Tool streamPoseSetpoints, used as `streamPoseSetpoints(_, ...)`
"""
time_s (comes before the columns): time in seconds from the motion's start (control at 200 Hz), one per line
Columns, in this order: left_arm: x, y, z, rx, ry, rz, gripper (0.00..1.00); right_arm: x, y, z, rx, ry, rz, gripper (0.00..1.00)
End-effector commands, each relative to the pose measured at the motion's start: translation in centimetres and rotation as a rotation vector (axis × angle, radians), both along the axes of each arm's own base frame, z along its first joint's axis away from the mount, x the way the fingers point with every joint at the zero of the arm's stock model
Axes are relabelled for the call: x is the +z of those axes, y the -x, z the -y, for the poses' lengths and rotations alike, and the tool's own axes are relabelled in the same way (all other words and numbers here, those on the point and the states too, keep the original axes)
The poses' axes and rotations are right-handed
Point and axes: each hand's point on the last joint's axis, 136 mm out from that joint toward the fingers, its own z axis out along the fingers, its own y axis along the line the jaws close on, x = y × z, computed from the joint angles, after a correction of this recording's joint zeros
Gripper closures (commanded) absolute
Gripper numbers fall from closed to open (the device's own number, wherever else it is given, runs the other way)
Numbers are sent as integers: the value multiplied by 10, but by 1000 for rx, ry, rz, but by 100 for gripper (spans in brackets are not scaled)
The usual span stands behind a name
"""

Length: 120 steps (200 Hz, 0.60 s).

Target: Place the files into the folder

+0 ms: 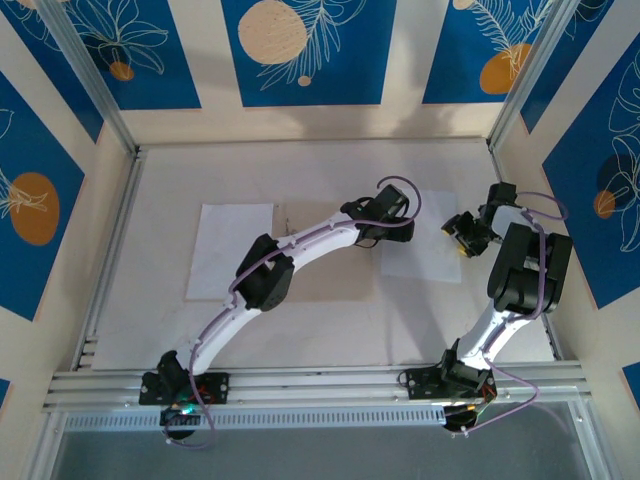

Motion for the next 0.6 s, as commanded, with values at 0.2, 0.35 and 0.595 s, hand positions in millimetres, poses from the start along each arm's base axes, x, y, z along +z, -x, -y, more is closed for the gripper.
streamPoseSetpoints(0.2,-6,10,6,-8,18,-62,20,1,4,15,19,121,-42,42)
streamPoseSetpoints(0.35,-10,12,4,-7,6,-75,20,-2,3,15,21,122,-44,42)
streamPoseSetpoints(0.595,-24,16,3,-1,2,-116,19,-3,-2,2,34,45,-12,42)
